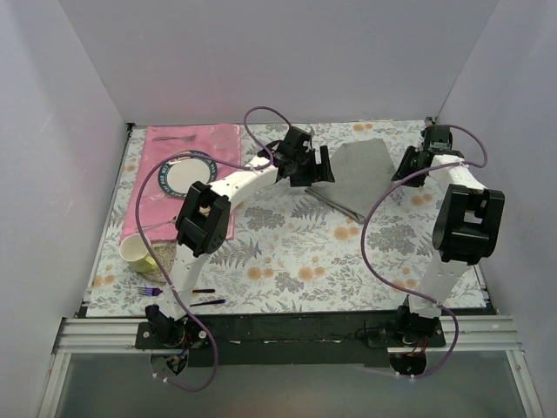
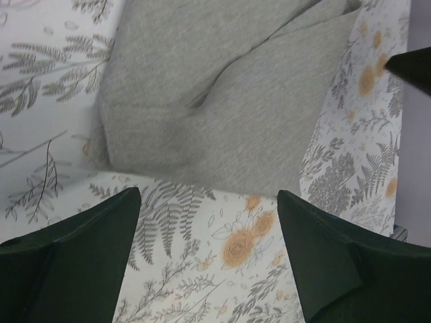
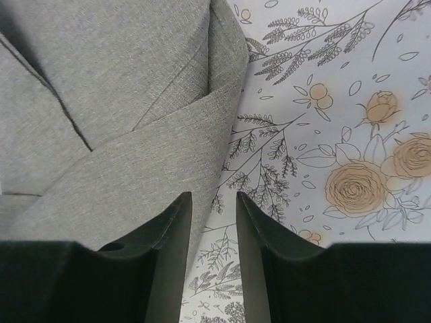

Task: Fold the napkin, place the utensils inside, and roll it up
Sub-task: Fold the napkin

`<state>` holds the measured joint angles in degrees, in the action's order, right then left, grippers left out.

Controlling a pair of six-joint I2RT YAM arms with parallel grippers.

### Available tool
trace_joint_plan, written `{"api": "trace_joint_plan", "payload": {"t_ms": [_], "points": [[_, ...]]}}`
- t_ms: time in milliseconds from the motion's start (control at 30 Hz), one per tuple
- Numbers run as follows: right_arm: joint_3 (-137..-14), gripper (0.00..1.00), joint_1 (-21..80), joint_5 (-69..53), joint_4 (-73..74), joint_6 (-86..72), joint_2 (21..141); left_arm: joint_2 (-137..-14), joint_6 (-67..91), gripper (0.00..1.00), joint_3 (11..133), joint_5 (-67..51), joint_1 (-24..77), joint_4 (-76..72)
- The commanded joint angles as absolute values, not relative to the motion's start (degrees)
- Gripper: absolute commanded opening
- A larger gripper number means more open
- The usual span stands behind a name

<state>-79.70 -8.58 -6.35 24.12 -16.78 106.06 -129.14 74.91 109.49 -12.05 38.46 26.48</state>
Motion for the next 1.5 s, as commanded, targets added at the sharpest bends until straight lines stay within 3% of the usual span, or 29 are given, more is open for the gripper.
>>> {"api": "trace_joint_plan", "payload": {"t_ms": [0, 133, 767, 1000, 1467], "points": [[-80.06, 0.40, -8.17, -5.81, 20.48, -18.20, 108.54, -131.04, 74.01, 0.81, 116.44, -11.42, 38.58, 25.05], [-81.99, 0.40, -8.26, -5.98, 20.03, -16.61, 111.26, -133.50, 73.39, 0.73, 117.25, -8.53, 38.15, 26.89], [-91.31, 0.39, -8.44, -10.28, 20.21, -12.92, 121.29, -136.76, 72.77, 0.75, 119.44, -3.61, 37.53, 29.88], [-93.25, 0.34, -8.44, -11.08, 21.09, -13.27, 123.22, -137.99, 72.51, 0.65, 120.32, -1.50, 37.35, 32.52], [-95.28, 0.39, -6.69, -10.46, 26.46, -10.99, 118.66, -137.99, 71.19, 0.51, 119.44, -2.37, 36.39, 32.96]]}}
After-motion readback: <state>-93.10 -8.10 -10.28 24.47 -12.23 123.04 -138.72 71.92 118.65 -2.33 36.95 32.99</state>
